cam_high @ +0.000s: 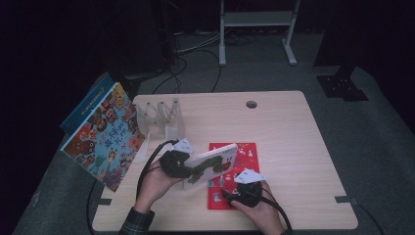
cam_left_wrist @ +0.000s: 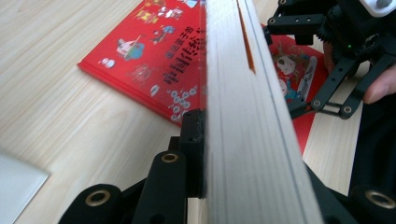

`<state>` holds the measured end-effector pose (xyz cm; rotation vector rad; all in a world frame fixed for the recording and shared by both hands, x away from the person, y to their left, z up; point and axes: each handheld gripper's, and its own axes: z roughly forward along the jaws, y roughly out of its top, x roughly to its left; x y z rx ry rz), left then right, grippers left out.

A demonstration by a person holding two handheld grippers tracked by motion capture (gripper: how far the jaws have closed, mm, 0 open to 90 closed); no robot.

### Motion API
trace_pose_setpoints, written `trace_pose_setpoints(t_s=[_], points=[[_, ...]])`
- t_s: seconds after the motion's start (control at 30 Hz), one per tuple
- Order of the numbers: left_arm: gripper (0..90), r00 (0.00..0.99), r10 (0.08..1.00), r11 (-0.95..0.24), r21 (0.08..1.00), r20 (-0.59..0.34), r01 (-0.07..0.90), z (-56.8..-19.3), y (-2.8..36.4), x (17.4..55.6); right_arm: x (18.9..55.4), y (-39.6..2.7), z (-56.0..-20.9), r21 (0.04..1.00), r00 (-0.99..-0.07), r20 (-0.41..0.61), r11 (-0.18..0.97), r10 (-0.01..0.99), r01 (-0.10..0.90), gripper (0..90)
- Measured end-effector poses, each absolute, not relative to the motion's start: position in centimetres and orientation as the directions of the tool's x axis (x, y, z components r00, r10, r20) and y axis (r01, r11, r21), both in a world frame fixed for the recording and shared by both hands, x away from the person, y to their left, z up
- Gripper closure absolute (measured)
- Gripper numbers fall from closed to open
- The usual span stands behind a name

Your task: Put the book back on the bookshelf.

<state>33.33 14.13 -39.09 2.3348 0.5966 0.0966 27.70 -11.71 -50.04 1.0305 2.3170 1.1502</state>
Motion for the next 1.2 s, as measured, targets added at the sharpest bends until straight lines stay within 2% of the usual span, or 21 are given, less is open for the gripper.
trace_pose_setpoints(t_s=[0.83, 1.2], points=[[75.6, 0.805, 0.58, -0.508, 0.717, -0.125, 0.477, -35.1, 23.7, 31.1, 27.9, -11.8, -50.0, 0.795, -0.67, 0.005, 0.403, 0.742, 0.453, 15.6], [75.5, 0.754, 0.642, -0.452, 0.726, -0.138, 0.518, -35.0, 27.7, 29.9, 27.9, -11.8, -50.0, 0.795, -0.67, 0.003, 0.405, 0.742, 0.452, 15.6]])
